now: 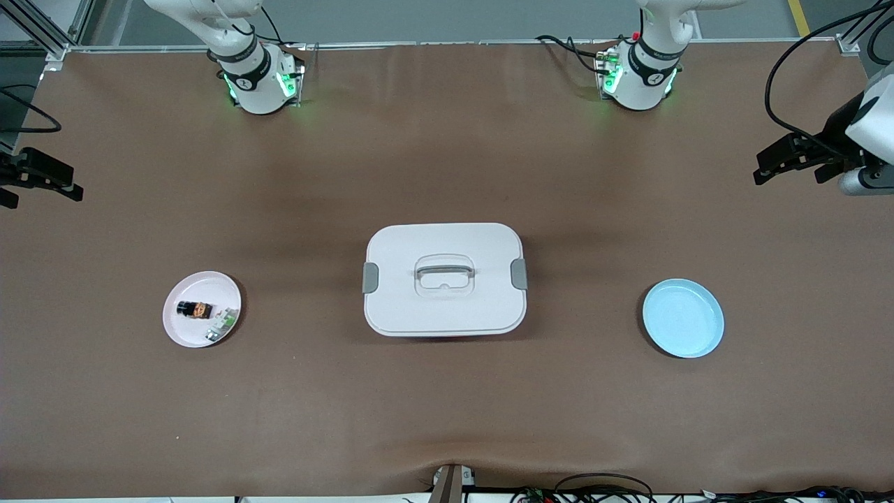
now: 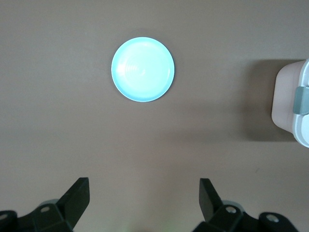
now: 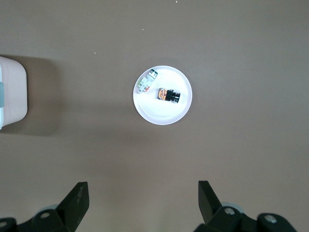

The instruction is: Transfer orange switch to right arm and place

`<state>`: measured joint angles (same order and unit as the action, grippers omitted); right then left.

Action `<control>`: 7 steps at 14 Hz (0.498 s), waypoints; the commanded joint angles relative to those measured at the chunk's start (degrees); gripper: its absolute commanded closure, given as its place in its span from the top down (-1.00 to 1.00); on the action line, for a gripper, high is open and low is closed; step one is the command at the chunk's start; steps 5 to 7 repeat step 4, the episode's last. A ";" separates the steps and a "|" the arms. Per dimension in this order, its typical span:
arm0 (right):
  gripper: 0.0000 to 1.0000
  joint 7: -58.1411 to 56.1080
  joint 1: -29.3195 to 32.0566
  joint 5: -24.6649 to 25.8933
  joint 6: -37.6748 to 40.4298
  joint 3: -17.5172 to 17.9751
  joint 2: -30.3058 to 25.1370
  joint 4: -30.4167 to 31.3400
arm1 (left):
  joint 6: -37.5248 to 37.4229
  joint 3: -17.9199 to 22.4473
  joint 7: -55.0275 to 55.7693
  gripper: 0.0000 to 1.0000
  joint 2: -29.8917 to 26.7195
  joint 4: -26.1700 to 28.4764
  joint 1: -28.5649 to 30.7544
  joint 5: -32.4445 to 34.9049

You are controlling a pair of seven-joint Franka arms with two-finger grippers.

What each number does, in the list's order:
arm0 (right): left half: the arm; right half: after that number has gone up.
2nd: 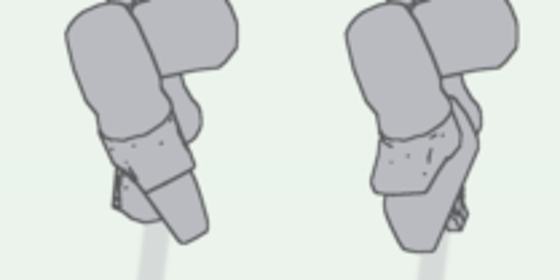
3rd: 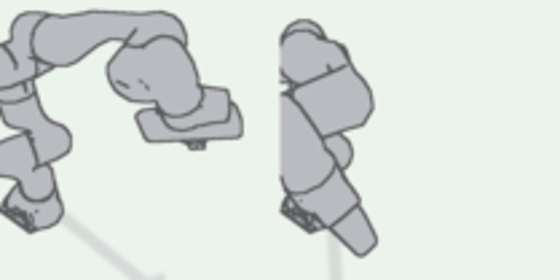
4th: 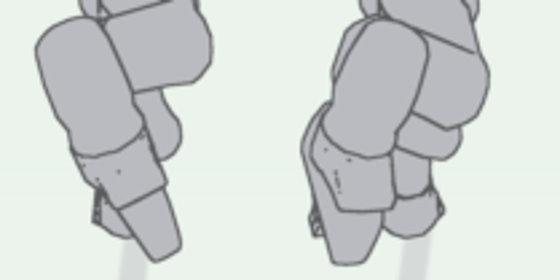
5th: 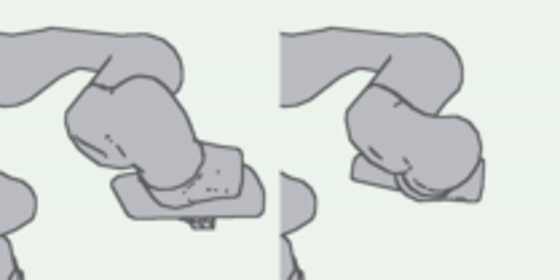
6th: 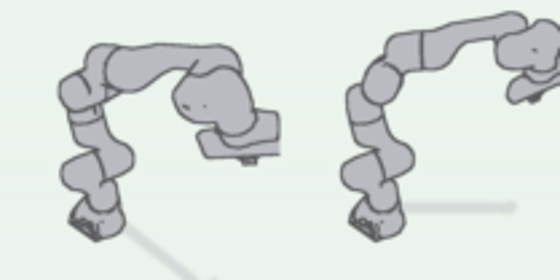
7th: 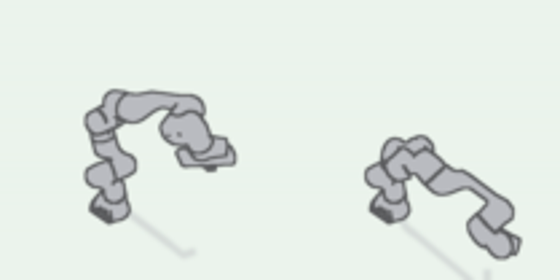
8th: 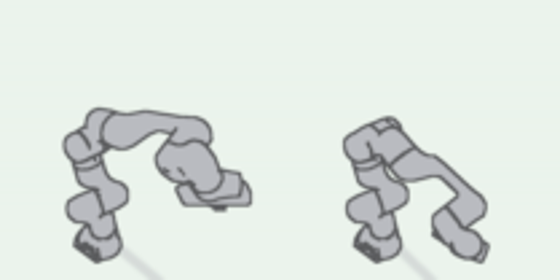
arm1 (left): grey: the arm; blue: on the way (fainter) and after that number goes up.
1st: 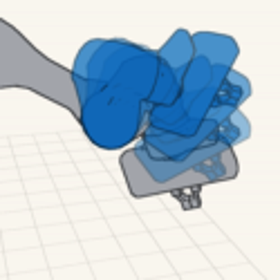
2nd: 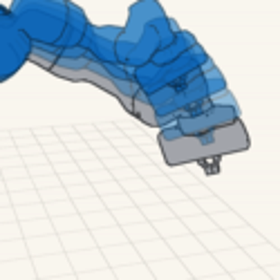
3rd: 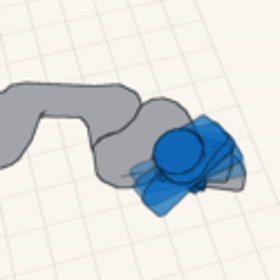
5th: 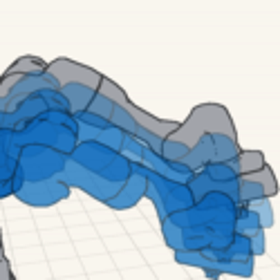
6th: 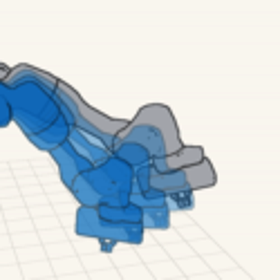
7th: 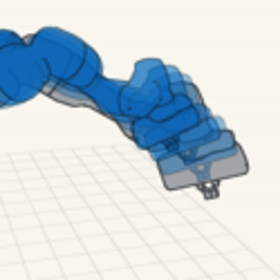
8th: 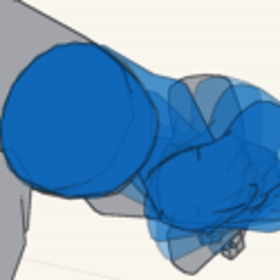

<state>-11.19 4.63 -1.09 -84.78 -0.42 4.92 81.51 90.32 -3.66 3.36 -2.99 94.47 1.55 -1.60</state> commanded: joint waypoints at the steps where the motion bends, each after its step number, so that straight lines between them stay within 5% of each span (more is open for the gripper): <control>1: 1.00 0.91 -0.05 0.83 0.14 1.04 -1.23 0.41 | -1.37 -0.21 -1.07 1.00 0.61 -1.75 0.21 0.45; 7: 1.00 6.15 -1.11 0.56 0.32 0.86 -1.32 0.23 | -1.37 -0.21 -1.07 1.00 0.61 -1.75 0.29 0.36</control>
